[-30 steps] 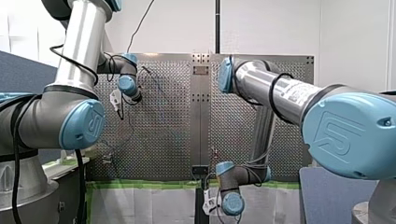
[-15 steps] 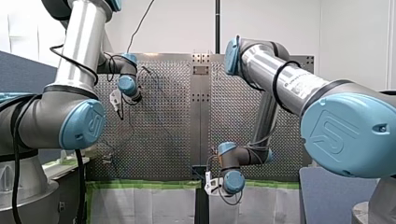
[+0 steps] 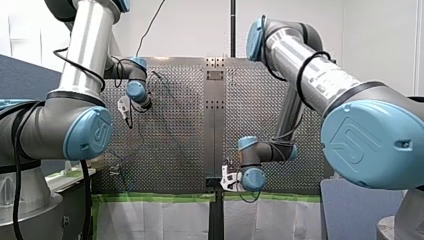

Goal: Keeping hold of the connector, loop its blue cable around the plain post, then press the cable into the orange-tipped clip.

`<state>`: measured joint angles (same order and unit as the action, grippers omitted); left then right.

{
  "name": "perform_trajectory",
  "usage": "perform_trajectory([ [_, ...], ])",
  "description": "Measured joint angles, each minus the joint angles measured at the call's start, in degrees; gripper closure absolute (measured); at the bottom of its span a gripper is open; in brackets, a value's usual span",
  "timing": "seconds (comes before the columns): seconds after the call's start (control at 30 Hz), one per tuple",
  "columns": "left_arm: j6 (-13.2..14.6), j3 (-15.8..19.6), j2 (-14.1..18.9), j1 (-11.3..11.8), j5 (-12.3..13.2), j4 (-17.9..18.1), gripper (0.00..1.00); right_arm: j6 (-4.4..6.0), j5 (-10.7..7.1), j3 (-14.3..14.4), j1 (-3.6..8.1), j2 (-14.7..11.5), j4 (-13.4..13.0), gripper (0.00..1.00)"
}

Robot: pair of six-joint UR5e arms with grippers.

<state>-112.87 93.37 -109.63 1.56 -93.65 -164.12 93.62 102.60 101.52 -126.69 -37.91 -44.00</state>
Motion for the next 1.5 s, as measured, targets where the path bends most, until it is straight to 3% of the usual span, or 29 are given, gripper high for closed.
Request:
perform_trajectory([
  [0.17,-0.2,0.0,0.0,0.0,0.0,0.0,0.01,0.18,-1.03,2.4,0.63,-2.9,-2.9,1.0],
  [0.4,-0.3,0.0,0.0,0.0,0.0,0.0,0.01,1.8,-2.2,6.3,2.12,-6.9,-6.9,1.0],
  [0.83,-0.3,0.0,0.0,0.0,0.0,-0.2,0.01,0.84,-2.22,12.1,3.59,-13.7,-13.9,1.0],
  [1.0,-0.3,0.0,0.0,0.0,0.0,-0.3,0.01,0.77,-2.17,12.6,3.85,-12.8,-16.8,1.0],
  [1.5,-0.4,0.0,0.0,0.1,-1.0,-0.6,0.01,-0.06,-2.22,12.6,4.38,-5.8,-24.8,1.0],
])
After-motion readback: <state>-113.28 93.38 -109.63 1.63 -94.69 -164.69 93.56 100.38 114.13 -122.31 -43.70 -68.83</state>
